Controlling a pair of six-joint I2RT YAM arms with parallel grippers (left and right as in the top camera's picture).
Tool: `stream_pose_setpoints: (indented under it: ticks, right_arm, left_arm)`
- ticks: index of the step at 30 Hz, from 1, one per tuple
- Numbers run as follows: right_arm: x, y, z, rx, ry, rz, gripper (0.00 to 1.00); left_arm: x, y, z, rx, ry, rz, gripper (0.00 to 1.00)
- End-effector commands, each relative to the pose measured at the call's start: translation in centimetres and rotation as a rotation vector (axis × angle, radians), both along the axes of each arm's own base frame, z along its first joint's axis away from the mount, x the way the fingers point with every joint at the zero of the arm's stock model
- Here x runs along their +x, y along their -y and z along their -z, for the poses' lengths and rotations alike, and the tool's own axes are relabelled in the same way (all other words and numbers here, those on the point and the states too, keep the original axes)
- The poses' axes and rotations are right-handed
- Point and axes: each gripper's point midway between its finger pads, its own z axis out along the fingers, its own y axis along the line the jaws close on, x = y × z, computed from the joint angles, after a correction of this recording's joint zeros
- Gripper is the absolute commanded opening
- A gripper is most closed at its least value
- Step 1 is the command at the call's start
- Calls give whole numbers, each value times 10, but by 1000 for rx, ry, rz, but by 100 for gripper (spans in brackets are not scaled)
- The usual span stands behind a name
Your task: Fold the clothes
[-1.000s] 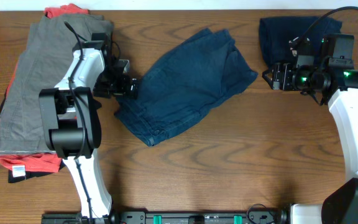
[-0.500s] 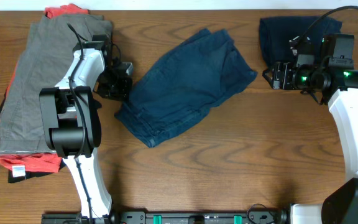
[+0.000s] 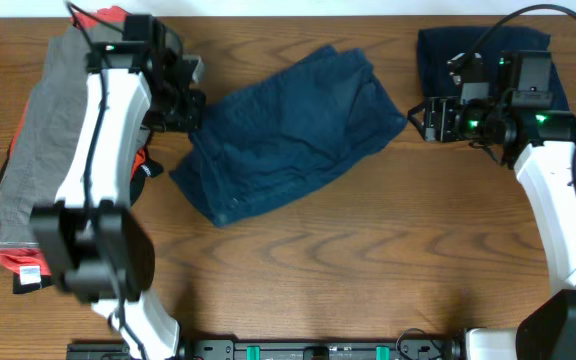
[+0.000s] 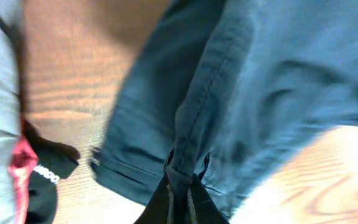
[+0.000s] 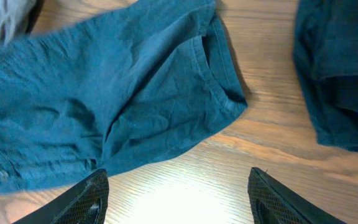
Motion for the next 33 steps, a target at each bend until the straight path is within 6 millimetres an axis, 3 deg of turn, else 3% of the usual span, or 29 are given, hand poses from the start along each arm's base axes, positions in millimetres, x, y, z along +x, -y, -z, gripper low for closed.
stream_pose_setpoints:
  ticks: [1, 5, 10, 17, 21, 25, 26, 27, 28, 29, 33]
  right_arm:
    - [0, -15, -13, -8, 41, -44, 70]
    - [-2, -26, -14, -3, 42, -66, 70]
    - [3, -19, -17, 19, 43, -19, 69]
    - [10, 37, -37, 73, 65, 159, 69]
    - [4, 68, -50, 92, 93, 228, 69]
    - [-4, 86, -59, 90, 109, 276, 69]
    - [-5, 89, -62, 89, 115, 283, 70]
    - [-6, 91, -64, 88, 121, 288, 69]
    - [-6, 93, -66, 86, 127, 292, 70]
    - [-7, 94, -68, 86, 132, 295, 71]
    - [-9, 95, -71, 82, 143, 296, 72]
  left_arm:
    - [-6, 19, -42, -28, 103, 29, 6]
    - [-16, 48, -61, -37, 153, 98, 6]
    - [-31, 96, -56, -58, 119, 173, 6]
    - [-68, 191, -59, -87, 157, 426, 6]
    - [-101, 246, -60, -110, 183, 581, 6]
    - [-135, 292, -52, -119, 192, 738, 8]
    - [-141, 302, -47, -120, 193, 764, 34]
    - [-146, 310, -45, -124, 194, 786, 68]
    - [-151, 319, -41, -127, 194, 807, 88]
    - [-154, 324, -37, -127, 192, 820, 98]
    - [-153, 331, -32, -120, 202, 828, 98]
